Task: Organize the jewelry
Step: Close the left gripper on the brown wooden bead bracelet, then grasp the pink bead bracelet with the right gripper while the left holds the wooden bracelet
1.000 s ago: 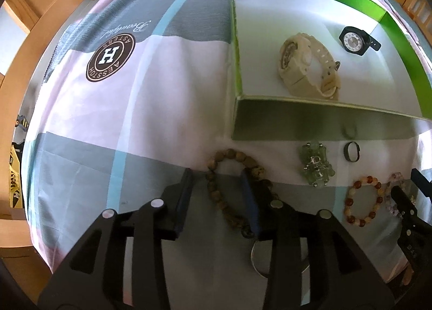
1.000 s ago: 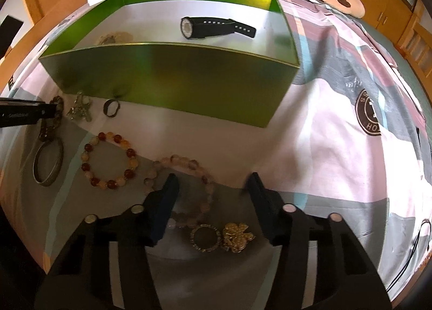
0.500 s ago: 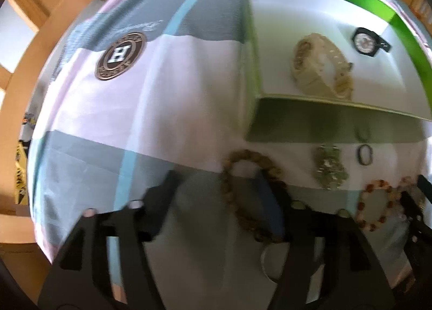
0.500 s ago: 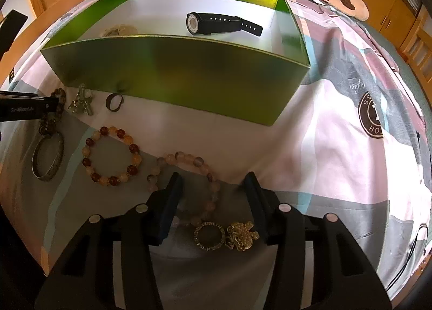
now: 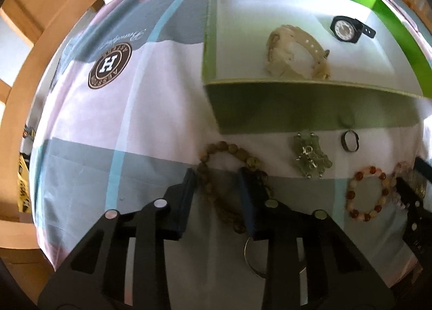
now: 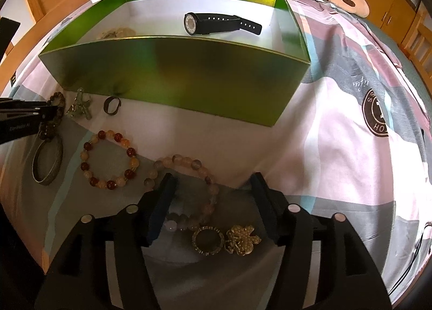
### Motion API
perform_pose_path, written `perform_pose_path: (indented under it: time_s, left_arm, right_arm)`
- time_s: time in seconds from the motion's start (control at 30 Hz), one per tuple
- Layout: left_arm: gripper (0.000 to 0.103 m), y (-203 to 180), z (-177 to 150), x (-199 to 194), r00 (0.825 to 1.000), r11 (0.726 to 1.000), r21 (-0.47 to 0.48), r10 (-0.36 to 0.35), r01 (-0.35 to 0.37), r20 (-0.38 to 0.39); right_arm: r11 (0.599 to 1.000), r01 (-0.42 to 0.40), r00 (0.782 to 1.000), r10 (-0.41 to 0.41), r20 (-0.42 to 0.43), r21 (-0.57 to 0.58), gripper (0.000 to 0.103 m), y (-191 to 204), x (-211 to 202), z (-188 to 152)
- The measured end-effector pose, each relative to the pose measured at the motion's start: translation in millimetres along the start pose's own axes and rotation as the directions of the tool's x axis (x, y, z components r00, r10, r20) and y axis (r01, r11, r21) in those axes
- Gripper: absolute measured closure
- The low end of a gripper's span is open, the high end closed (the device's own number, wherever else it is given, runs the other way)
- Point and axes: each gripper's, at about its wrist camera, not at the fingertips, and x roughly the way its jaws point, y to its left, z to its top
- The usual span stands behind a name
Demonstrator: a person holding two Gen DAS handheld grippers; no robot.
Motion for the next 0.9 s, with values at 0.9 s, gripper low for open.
perform_pose_path:
  time_s: [0.9]
  left_arm:
    - [0.073,0.0,0.3,0.2,1.0,1.0,0.0,-0.002,0.002,-0.008]
  right_arm:
    - [1.0,0.028,0.999,-0.027,0.023,-0.015,0.039,3.9,-0.4,-2.2]
